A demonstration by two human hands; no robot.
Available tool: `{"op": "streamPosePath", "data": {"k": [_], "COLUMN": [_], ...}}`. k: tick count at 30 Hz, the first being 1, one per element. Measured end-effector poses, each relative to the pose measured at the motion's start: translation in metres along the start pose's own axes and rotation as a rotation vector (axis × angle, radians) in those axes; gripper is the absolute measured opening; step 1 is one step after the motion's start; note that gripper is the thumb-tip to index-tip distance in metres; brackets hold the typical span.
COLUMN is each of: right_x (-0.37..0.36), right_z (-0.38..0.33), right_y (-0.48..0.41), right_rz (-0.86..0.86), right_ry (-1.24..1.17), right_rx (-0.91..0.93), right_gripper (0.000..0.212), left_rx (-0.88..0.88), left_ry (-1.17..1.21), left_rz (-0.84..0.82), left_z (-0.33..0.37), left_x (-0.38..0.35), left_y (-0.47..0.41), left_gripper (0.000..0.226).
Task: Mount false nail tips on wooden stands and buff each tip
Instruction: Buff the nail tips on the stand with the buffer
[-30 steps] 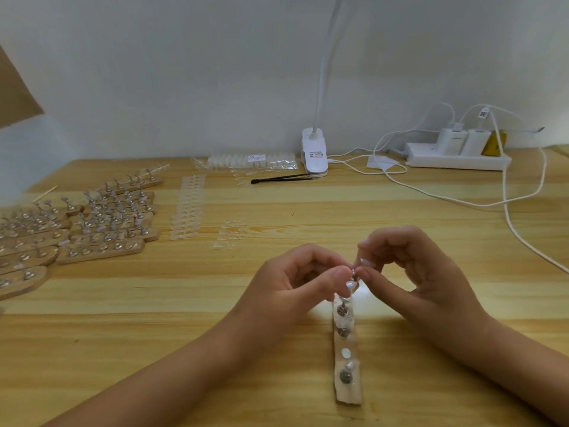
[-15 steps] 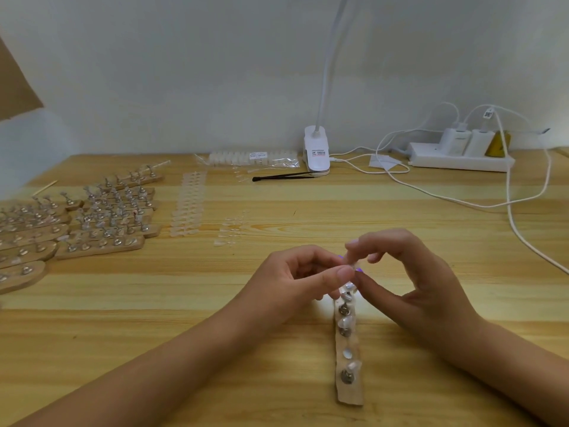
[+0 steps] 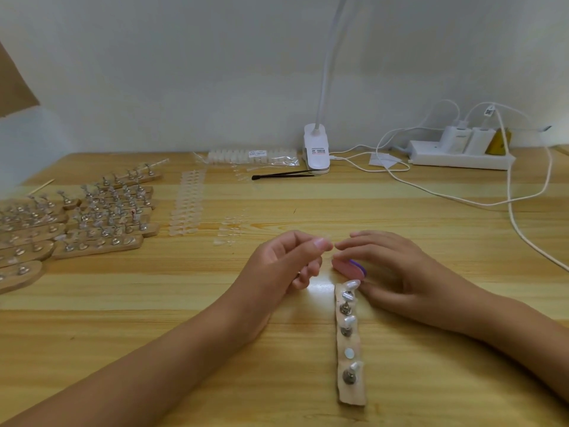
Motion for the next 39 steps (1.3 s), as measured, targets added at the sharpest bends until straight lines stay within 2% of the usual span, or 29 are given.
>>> {"op": "streamPosePath", "data": {"k": [3,8,13,17,21,24,31,34,39], "right_x": [0.009,0.013,0.035,0.029,0.021,0.02,0.029,0.026,0.021], "right_z": [0.005,0.018,-0.007,-0.024,-0.028,-0.028,-0.031,-0.042,-0.04], "right_y": [0.001,0.005,0.012,0.013,0.012,0.01,0.014,0.015,0.013], "right_rz": [0.082,0.119,0.356,0.346,0.29,0.286,0.391,0.366,0.328], "right_ry": [0.011,-0.114,-0.499,-0.621,-0.582,-0.536,-0.535,-0.475,-0.451], "right_rx": [-0.064,-0.189,0.028,0.099,0.078,0.073,0.108,0.131,0.087], "right_gripper": [0.037,0.036,0.032,0.032,0.033,0.032,0.041,0.049,0.045], "left_rx": [-0.013,0.011,-0.013,-0.033,-0.061,-0.055,-0.031,-0.047,-0.047], "left_ry": [-0.103,-0.09,-0.105,-0.177,-0.199,-0.192,-0.188,-0.207,-0.16], "left_rz": [-0.021,0.013,-0.022,-0.075,-0.146,-0.138,-0.143,-0.154,-0.142], "left_z": [0.0,-0.002,0.0,0.005,0.011,0.012,0.009,0.011,0.011], "left_x": [-0.004,0.001,-0.004,-0.011,-0.019,-0.02,-0.019,-0.02,-0.016], "left_y": [0.002,0.002,0.004,0.006,0.009,0.009,0.008,0.008,0.006], "left_gripper": [0.036,0.04,0.033,0.025,0.022,0.014,0.023,0.024,0.017]}}
Point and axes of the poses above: each hand's wrist, its own y-axis away from the middle knuckle, its own x-axis out of the back of the hand, z = x × y, the point moved 9 cm from there along -y, towards the middle knuckle, and after that the axes turned 6 degrees about -z, right-handed, at the moved point
